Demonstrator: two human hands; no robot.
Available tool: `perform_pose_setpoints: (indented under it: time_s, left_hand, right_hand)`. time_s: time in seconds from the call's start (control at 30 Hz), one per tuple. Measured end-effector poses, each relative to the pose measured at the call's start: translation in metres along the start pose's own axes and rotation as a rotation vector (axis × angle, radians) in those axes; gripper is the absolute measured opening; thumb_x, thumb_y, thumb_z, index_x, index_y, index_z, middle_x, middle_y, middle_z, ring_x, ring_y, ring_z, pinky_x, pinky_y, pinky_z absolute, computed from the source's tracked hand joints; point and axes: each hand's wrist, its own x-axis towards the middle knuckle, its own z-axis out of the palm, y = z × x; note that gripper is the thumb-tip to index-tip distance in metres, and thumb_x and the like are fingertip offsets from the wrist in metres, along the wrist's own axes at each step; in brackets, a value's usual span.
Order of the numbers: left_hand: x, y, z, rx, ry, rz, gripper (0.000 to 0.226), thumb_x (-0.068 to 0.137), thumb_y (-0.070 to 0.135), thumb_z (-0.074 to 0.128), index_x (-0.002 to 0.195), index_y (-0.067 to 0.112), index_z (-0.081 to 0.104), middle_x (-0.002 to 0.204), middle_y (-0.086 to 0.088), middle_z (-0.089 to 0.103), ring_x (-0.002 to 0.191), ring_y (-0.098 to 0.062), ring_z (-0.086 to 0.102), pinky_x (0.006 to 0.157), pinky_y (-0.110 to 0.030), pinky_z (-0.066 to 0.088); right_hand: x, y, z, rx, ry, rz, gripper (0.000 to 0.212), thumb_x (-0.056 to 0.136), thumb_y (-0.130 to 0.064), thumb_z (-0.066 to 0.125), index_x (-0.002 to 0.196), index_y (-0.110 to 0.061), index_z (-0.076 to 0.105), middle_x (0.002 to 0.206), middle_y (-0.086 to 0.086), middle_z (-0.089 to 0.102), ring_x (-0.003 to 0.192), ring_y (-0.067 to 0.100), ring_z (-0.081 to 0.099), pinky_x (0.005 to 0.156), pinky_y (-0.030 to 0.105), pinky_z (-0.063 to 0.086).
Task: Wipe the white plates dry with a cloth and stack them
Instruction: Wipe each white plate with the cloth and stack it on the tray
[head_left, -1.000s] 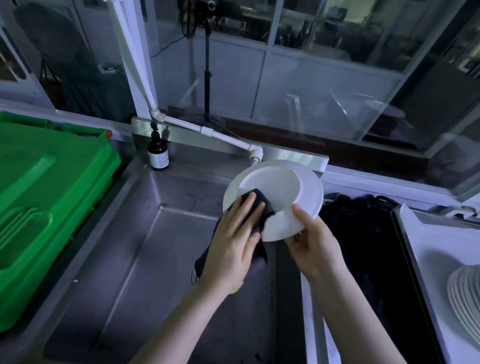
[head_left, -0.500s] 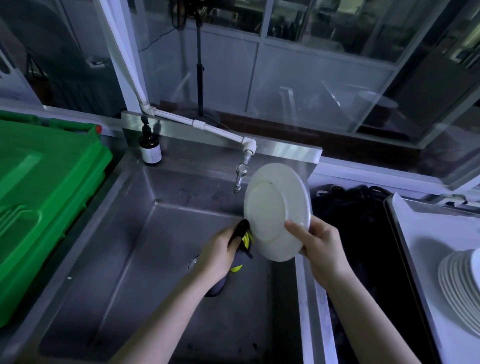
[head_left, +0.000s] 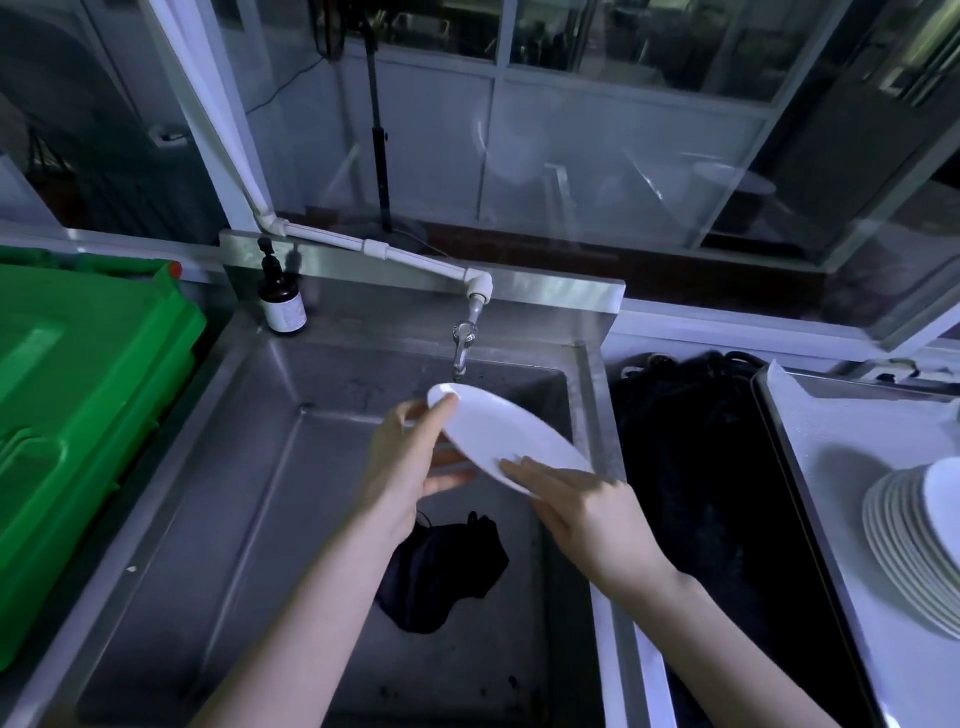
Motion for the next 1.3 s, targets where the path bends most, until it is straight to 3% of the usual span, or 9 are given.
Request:
perform_pose_setpoints:
  time_s: [0.17,0.23,0.3,0.47,0.63,0.77,1.0,1.2,1.3]
  left_hand:
    - [-0.003,-0.009,0.011,-0.068,0.032,0.008,0.031,0.085,0.002,0.065,0.113,0.015,0.060,0.115,-0.013,0.064,0.100,-0.031,0.067,0.058,-0.034,0.057]
    - [-0.005,-0.011,0.017,-0.067,0.026,0.010,0.035,0.085,0.000,0.063,0.116,0.017,0.060,0.114,-0.012,0.065,0.097,-0.031,0.067,0.059,-0.035,0.057]
    - [-0.007,-0.012,0.026,-0.074,0.012,0.019,0.038,0.085,0.000,0.062,0.118,0.019,0.061,0.114,-0.011,0.067,0.095,-0.030,0.068,0.060,-0.036,0.057]
    - [-0.018,-0.016,0.066,-0.072,-0.042,0.031,0.040,0.086,0.000,0.061,0.117,0.024,0.064,0.112,-0.007,0.069,0.093,-0.026,0.070,0.062,-0.036,0.057]
    - [-0.039,-0.035,0.131,0.012,-0.181,0.017,0.037,0.088,0.001,0.059,0.116,0.024,0.066,0.110,0.001,0.073,0.095,-0.021,0.070,0.059,-0.031,0.056]
    - [-0.054,-0.058,0.192,0.097,-0.284,0.027,0.037,0.090,0.006,0.061,0.119,0.030,0.062,0.104,0.009,0.073,0.087,-0.016,0.073,0.062,-0.033,0.058]
    - [-0.065,-0.102,0.304,0.271,-0.373,0.050,0.026,0.091,0.011,0.062,0.109,0.030,0.067,0.106,0.000,0.072,0.099,-0.018,0.069,0.075,-0.029,0.052]
    - [-0.068,-0.154,0.403,0.384,-0.459,0.076,0.034,0.087,-0.006,0.062,0.106,0.023,0.065,0.099,-0.009,0.073,0.090,-0.020,0.068,0.081,-0.035,0.054]
    - [-0.064,-0.180,0.440,0.490,-0.472,0.112,0.035,0.085,-0.003,0.065,0.107,0.024,0.065,0.083,0.004,0.075,0.074,-0.005,0.068,0.063,-0.016,0.050]
  right_hand:
    - [-0.008,0.013,-0.008,-0.090,0.001,-0.050,0.058,0.064,0.008,0.084,0.114,-0.018,0.076,0.113,0.005,0.075,0.095,0.027,0.074,0.049,0.039,0.060]
    - [-0.012,0.026,-0.017,0.032,-0.085,0.044,0.053,0.072,-0.008,0.086,0.121,-0.023,0.072,0.127,-0.004,0.068,0.116,0.023,0.067,0.089,0.047,0.058]
    - [-0.024,0.043,-0.034,0.259,-0.181,0.250,0.062,0.076,-0.031,0.085,0.133,-0.031,0.062,0.142,-0.018,0.051,0.138,0.010,0.046,0.119,0.033,0.031]
    - [-0.059,0.088,-0.072,0.423,0.266,0.786,0.055,0.084,-0.035,0.076,0.136,-0.025,0.060,0.127,-0.009,0.061,0.109,0.001,0.060,0.087,0.002,0.042]
    - [-0.088,0.123,-0.100,0.571,0.388,1.027,0.020,0.087,-0.019,0.074,0.097,-0.035,0.071,0.078,-0.001,0.069,0.074,0.020,0.067,0.081,0.044,0.058]
    - [-0.128,0.159,-0.124,0.566,0.537,1.103,0.034,0.080,-0.011,0.075,0.072,-0.043,0.066,0.059,-0.009,0.058,0.054,0.006,0.050,0.063,0.034,0.048]
    - [-0.205,0.236,-0.167,0.538,0.657,1.252,0.022,0.079,-0.011,0.072,0.087,-0.032,0.075,0.071,-0.002,0.058,0.057,0.004,0.051,0.053,0.014,0.038]
    - [-0.271,0.305,-0.195,0.413,0.687,1.313,0.004,0.075,-0.018,0.068,0.077,-0.014,0.068,0.058,0.001,0.049,0.057,0.007,0.043,0.050,0.020,0.029]
    - [-0.298,0.337,-0.198,0.304,0.669,1.356,0.012,0.073,-0.017,0.067,0.076,-0.007,0.061,0.056,0.007,0.038,0.061,0.016,0.032,0.055,0.032,0.027]
